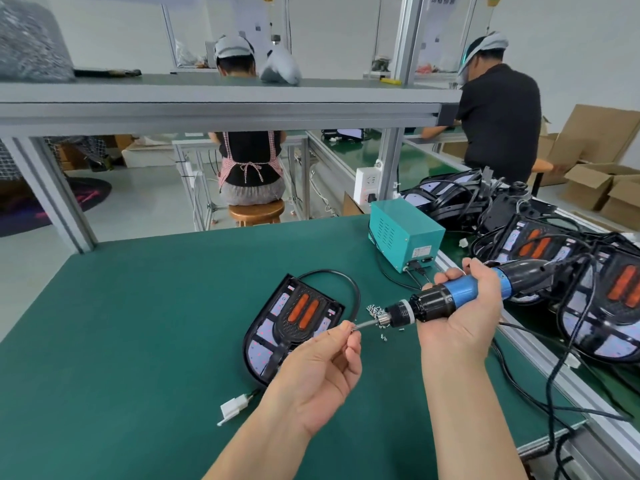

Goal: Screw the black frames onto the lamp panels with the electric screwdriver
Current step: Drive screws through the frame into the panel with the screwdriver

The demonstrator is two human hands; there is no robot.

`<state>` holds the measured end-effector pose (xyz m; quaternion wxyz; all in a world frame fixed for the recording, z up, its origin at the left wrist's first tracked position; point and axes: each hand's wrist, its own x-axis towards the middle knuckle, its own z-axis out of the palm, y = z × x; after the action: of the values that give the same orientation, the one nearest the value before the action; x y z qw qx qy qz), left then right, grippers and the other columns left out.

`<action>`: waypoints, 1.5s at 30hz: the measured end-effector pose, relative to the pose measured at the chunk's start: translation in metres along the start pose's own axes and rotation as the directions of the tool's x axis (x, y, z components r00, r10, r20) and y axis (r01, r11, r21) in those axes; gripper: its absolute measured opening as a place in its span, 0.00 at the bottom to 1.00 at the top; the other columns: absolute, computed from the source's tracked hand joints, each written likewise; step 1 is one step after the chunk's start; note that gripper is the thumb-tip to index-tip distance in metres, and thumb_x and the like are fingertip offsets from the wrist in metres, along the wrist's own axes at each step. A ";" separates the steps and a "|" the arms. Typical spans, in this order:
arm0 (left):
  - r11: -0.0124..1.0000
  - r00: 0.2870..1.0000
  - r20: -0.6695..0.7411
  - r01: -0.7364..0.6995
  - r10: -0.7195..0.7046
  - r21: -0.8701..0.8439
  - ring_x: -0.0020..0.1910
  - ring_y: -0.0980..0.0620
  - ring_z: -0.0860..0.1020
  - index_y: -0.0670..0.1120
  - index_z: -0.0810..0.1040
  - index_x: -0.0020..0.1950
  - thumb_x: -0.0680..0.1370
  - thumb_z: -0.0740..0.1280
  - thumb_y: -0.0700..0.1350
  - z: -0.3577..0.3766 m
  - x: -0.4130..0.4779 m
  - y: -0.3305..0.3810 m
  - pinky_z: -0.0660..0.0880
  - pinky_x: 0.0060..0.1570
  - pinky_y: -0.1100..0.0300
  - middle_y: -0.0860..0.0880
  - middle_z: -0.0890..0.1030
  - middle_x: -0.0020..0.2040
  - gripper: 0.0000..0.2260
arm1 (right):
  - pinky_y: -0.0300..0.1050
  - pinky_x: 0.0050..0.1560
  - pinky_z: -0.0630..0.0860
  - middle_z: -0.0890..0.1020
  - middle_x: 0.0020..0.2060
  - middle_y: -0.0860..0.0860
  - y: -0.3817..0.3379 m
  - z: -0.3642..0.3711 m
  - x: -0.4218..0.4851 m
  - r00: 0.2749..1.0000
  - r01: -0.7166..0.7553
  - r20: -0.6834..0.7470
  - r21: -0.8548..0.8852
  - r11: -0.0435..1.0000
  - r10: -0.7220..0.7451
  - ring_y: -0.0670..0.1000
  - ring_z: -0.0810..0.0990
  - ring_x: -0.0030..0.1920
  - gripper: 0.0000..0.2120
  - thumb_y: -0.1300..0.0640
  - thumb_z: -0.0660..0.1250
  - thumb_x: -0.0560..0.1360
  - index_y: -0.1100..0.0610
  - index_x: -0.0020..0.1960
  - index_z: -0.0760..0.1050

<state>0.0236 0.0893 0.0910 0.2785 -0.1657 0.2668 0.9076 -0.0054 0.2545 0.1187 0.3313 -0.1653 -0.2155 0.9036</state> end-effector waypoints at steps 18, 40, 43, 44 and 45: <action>0.916 0.934 -0.023 -0.345 0.357 0.205 0.37 0.47 0.84 0.34 0.80 0.45 0.74 0.68 0.28 -0.027 -0.018 0.000 0.81 0.38 0.62 0.39 0.82 0.39 0.04 | 0.39 0.36 0.76 0.76 0.30 0.47 0.014 0.012 -0.023 0.988 0.106 0.128 -0.151 0.983 -0.086 0.48 0.76 0.31 0.08 0.56 0.71 0.75 0.54 0.50 0.73; 0.509 0.707 0.132 -0.613 0.694 0.604 0.44 0.50 0.84 0.51 0.82 0.53 0.73 0.74 0.30 -0.049 -0.014 -0.001 0.79 0.47 0.63 0.45 0.86 0.45 0.17 | 0.40 0.37 0.77 0.77 0.31 0.47 0.035 0.017 -0.026 1.000 0.015 -0.006 -0.239 0.971 -0.017 0.48 0.78 0.32 0.13 0.56 0.71 0.75 0.54 0.58 0.72; 0.447 0.684 0.146 -0.607 0.714 0.656 0.46 0.49 0.85 0.51 0.81 0.55 0.73 0.74 0.31 -0.056 -0.016 0.005 0.79 0.48 0.66 0.48 0.86 0.47 0.18 | 0.40 0.37 0.78 0.77 0.32 0.48 0.039 0.021 -0.025 0.999 0.036 0.012 -0.244 0.969 -0.034 0.48 0.78 0.32 0.12 0.57 0.71 0.75 0.54 0.56 0.73; 0.329 0.612 0.165 -0.611 0.774 0.720 0.46 0.51 0.84 0.52 0.81 0.54 0.73 0.74 0.32 -0.059 -0.017 0.012 0.77 0.47 0.67 0.50 0.85 0.47 0.18 | 0.39 0.37 0.78 0.77 0.32 0.48 0.039 0.022 -0.024 0.999 0.053 0.024 -0.246 0.968 -0.049 0.49 0.77 0.32 0.10 0.57 0.71 0.75 0.54 0.55 0.73; 0.164 0.508 0.193 -0.575 0.840 0.802 0.46 0.54 0.82 0.54 0.81 0.54 0.73 0.74 0.34 -0.063 -0.017 0.022 0.75 0.47 0.69 0.54 0.84 0.48 0.17 | 0.40 0.37 0.78 0.76 0.32 0.49 0.040 0.024 -0.024 0.997 0.072 0.043 -0.247 0.966 -0.064 0.49 0.77 0.32 0.09 0.58 0.71 0.75 0.54 0.53 0.74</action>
<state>0.0331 0.0304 0.0565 -0.1878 -0.0110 0.7199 0.6681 -0.0200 0.2043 0.1223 0.3350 -0.1824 -0.3381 0.8604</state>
